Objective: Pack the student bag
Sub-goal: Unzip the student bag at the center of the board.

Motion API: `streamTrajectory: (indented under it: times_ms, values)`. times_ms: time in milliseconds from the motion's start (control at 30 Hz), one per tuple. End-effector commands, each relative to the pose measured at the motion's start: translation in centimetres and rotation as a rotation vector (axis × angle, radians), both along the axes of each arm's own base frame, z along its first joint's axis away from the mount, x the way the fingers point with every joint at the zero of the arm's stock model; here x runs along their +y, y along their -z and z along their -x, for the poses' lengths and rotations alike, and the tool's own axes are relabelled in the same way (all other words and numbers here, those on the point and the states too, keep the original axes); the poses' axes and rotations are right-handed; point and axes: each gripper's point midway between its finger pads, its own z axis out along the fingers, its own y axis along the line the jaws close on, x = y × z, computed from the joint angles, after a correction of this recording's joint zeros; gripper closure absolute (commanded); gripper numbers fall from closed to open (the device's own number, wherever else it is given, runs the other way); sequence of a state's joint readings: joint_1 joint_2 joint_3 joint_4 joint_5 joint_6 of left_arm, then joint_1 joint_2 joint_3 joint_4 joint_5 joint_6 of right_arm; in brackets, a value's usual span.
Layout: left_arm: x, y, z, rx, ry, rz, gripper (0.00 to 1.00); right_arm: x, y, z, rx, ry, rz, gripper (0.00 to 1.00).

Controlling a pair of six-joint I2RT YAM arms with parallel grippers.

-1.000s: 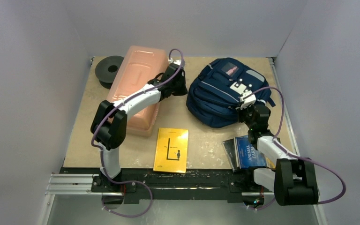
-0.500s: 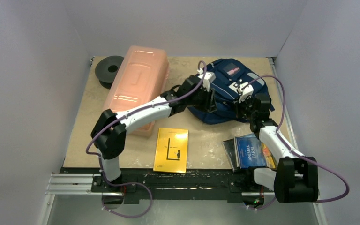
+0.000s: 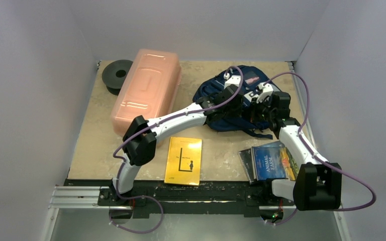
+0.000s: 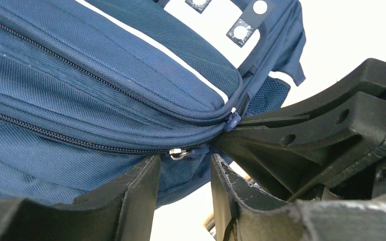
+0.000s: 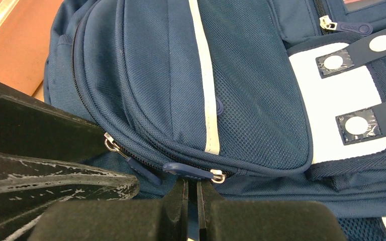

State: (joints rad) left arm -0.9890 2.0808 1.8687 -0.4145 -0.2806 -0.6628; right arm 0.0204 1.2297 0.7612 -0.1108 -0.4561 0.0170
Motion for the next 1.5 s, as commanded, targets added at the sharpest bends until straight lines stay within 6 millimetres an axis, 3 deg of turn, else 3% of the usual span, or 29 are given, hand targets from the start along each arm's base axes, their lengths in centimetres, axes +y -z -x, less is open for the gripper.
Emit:
streamTrajectory:
  times_ms: [0,200,367,567,733,833,900,1000,1067,1133,1267,1367,1467]
  values:
    - [0.5,-0.7,-1.5,-0.046,-0.113,-0.033,0.57,0.9,-3.6,-0.4,-0.041,0.027,-0.102,1.00]
    - [0.1,0.8,-1.3,-0.040,-0.175,-0.083,0.62,0.4,-4.6,-0.9,-0.072,0.083,-0.118,1.00]
    - [1.6,2.7,-2.2,-0.033,-0.299,-0.162,0.68,0.1,-5.4,-1.0,-0.109,0.125,-0.131,1.00]
    - [2.4,2.7,-3.4,-0.087,-0.375,-0.204,0.67,0.0,-5.6,-1.2,-0.133,0.147,-0.120,1.00]
    - [3.3,3.2,-3.5,-0.101,-0.365,-0.263,0.84,-0.8,-5.8,-1.2,-0.180,0.170,-0.077,1.00]
    - [5.4,4.0,-3.5,-0.079,-0.351,-0.299,0.98,-1.5,-6.1,-1.5,-0.221,0.184,-0.041,1.00]
    - [6.8,4.6,-3.7,-0.041,-0.325,-0.298,1.00,-2.2,-5.9,-1.8,-0.237,0.204,-0.007,1.00]
    - [8.9,5.5,-4.0,0.024,-0.252,-0.299,1.00,-3.1,-5.5,-2.3,-0.254,0.229,0.033,1.00]
    - [8.4,5.3,-3.7,0.043,-0.126,-0.226,1.00,-3.4,-5.4,-2.6,-0.274,0.222,0.064,1.00]
    - [7.4,4.7,-2.3,0.077,0.044,-0.107,1.00,-2.9,-5.7,-2.8,-0.327,0.155,0.099,1.00]
    - [3.7,2.2,2.9,0.236,0.481,0.213,1.00,-1.9,-5.5,-3.6,-0.394,0.019,0.169,1.00]
    - [3.0,0.8,5.4,0.323,0.674,0.332,1.00,-0.8,-5.5,-4.3,-0.437,-0.066,0.175,1.00]
    - [3.8,1.3,6.3,0.383,0.721,0.318,1.00,-1.1,-5.6,-5.0,-0.468,-0.083,0.232,1.00]
